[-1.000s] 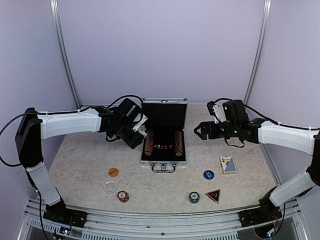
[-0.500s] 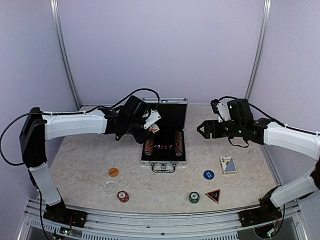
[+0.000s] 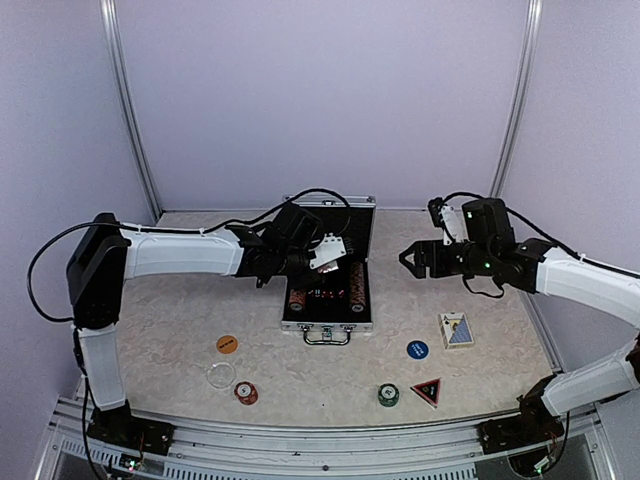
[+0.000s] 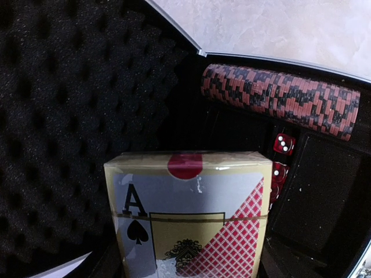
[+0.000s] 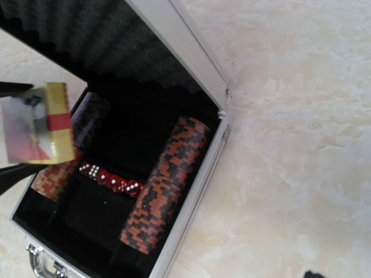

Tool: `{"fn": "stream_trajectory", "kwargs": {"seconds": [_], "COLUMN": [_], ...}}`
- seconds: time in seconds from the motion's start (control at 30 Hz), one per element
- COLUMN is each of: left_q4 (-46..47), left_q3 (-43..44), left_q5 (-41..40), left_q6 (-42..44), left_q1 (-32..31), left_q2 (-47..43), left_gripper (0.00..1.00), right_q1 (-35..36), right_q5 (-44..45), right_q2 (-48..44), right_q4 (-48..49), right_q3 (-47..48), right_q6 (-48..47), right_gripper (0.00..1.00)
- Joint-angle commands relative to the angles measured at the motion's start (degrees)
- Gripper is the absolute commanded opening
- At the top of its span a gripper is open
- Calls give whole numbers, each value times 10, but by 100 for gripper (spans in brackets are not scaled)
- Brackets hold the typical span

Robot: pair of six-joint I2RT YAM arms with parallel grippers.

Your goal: Pack up texas hold em set

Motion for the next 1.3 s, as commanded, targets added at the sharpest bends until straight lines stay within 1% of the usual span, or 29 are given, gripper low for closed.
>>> {"fn": "stream_trajectory", "kwargs": {"seconds": [0.0,0.33,0.57,0.9,1.27], "left_q4": [53,65,72,88,89], "left_q3": [29,63,93,109,109], "left_q5": [-10,31,39,34,24], "left_q6": [39,69,89,118,137], "left_q1": [-3,-1,1,11,20], "left_q2": [22,65,101,138,161], "left_gripper": [56,57,58,58,63], "right_q1": [-5,-6,-5,-5,-6], "right_q5": [8,13,16,20,19], "right_q2": [-18,-22,-23,-21,-16], "right_q4": [-11,-17,-20,-22,-20], "right_q3": [-15,-18,-20,-22,-23], "right_q6": [2,6,11,16,17], "right_gripper": [86,86,86,86,86]}}
